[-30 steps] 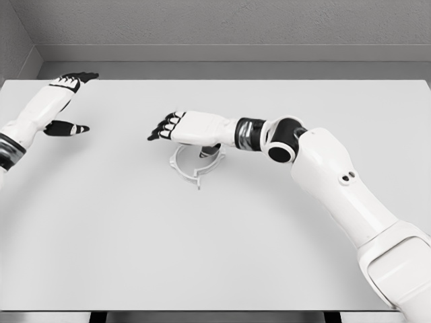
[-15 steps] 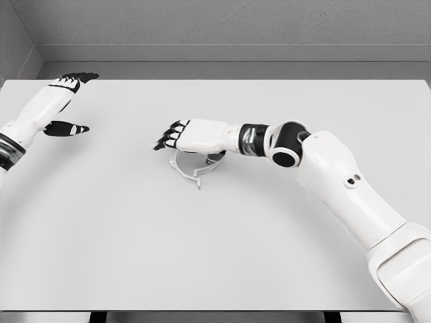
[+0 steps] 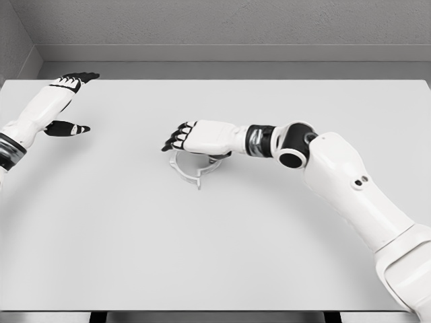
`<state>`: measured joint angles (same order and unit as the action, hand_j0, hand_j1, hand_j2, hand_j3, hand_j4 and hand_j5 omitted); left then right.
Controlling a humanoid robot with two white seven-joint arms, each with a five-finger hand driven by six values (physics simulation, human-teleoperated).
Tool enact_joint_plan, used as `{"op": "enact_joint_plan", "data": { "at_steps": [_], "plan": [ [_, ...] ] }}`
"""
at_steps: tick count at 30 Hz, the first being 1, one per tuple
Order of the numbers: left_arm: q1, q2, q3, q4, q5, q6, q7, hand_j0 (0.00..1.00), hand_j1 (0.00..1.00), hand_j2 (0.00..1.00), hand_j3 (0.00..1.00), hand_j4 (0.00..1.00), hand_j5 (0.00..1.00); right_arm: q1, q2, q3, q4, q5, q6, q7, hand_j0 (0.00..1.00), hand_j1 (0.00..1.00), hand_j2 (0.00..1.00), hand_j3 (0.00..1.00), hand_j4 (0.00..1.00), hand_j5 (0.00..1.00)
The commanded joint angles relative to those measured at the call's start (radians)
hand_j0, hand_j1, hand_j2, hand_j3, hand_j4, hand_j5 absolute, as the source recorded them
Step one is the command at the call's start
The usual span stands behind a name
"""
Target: Assemble PVC drainage pipe clamps
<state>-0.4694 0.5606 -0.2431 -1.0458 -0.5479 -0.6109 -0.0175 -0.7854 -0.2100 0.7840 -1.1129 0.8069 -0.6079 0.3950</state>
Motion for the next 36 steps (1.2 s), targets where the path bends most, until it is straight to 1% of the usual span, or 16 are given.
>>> {"op": "enact_joint_plan", "data": {
  "at_steps": [1,7,10,16,18,25,26,28,30,31,32,34,35,36],
  "plan": [
    [0.000,0.001,0.001,0.000,0.006,0.000,0.001,1.00,1.00,1.00,1.00,1.00,1.00,0.002,-0.012,0.000,-0.008,-0.002,0.000,0.004,1.00,1.00,1.00,1.00,1.00,1.00],
    [0.000,0.001,0.001,0.000,0.006,0.000,0.001,1.00,1.00,1.00,1.00,1.00,1.00,0.005,-0.032,-0.002,-0.016,-0.002,0.000,0.004,1.00,1.00,1.00,1.00,1.00,1.00],
    [0.000,0.001,0.001,0.000,0.006,0.000,0.001,1.00,1.00,1.00,1.00,1.00,1.00,0.006,-0.034,-0.002,-0.030,-0.002,0.002,0.012,1.00,1.00,1.00,1.00,1.00,1.00],
    [0.000,-0.001,0.001,0.000,0.006,0.000,0.001,1.00,1.00,1.00,1.00,1.00,1.00,0.006,-0.039,-0.002,-0.033,-0.002,0.002,0.021,1.00,1.00,1.00,1.00,1.00,1.00],
    [0.000,-0.002,0.002,0.000,0.006,0.000,0.001,1.00,1.00,1.00,1.00,1.00,1.00,0.011,-0.048,-0.002,-0.067,-0.002,0.013,0.025,1.00,1.00,1.00,1.00,1.00,1.00],
    [0.000,-0.004,0.001,0.000,0.006,0.000,0.001,1.00,1.00,1.00,1.00,1.00,1.00,0.011,-0.040,-0.014,-0.076,-0.014,0.014,0.024,1.00,1.00,1.00,1.00,1.00,1.00],
    [0.000,-0.004,0.001,0.000,0.006,0.000,0.001,1.00,1.00,1.00,1.00,1.00,1.00,0.009,-0.040,-0.016,-0.088,-0.015,0.014,0.024,1.00,1.00,1.00,1.00,1.00,1.00],
    [0.000,-0.004,0.001,0.001,0.006,0.000,0.001,1.00,1.00,1.00,1.00,1.00,1.00,0.011,-0.037,-0.049,-0.156,-0.015,0.014,0.025,1.00,1.00,1.00,1.00,1.00,1.00],
    [0.000,-0.004,0.001,0.001,0.006,0.000,0.001,1.00,1.00,1.00,1.00,1.00,1.00,0.011,-0.035,-0.062,-0.165,-0.018,0.014,0.024,1.00,1.00,1.00,1.00,1.00,1.00],
    [0.000,-0.004,-0.001,0.001,0.006,0.000,0.001,1.00,1.00,1.00,1.00,1.00,1.00,0.011,-0.035,-0.077,-0.182,-0.018,0.014,0.025,1.00,1.00,1.00,1.00,1.00,1.00],
    [0.000,-0.004,-0.002,0.000,0.006,0.000,0.001,1.00,1.00,1.00,1.00,1.00,1.00,0.012,-0.037,-0.111,-0.197,-0.020,0.013,0.025,1.00,1.00,1.00,1.00,1.00,1.00],
    [0.000,-0.004,-0.002,0.000,0.006,0.000,0.001,1.00,1.00,1.00,1.00,1.00,1.00,0.011,-0.048,-0.192,-0.205,-0.045,0.007,0.025,1.00,1.00,1.00,1.00,1.00,1.00],
    [0.000,-0.004,-0.004,0.001,0.006,0.000,0.001,1.00,1.00,1.00,1.00,1.00,1.00,0.011,-0.080,-0.235,-0.205,-0.068,0.000,0.025,1.00,1.00,1.00,1.00,1.00,1.00],
    [0.000,-0.005,-0.007,0.001,0.006,0.000,0.001,1.00,1.00,1.00,1.00,1.00,1.00,0.011,-0.109,-0.246,-0.205,-0.100,-0.001,0.025,1.00,1.00,1.00,1.00,1.00,1.00]
  ]
}}
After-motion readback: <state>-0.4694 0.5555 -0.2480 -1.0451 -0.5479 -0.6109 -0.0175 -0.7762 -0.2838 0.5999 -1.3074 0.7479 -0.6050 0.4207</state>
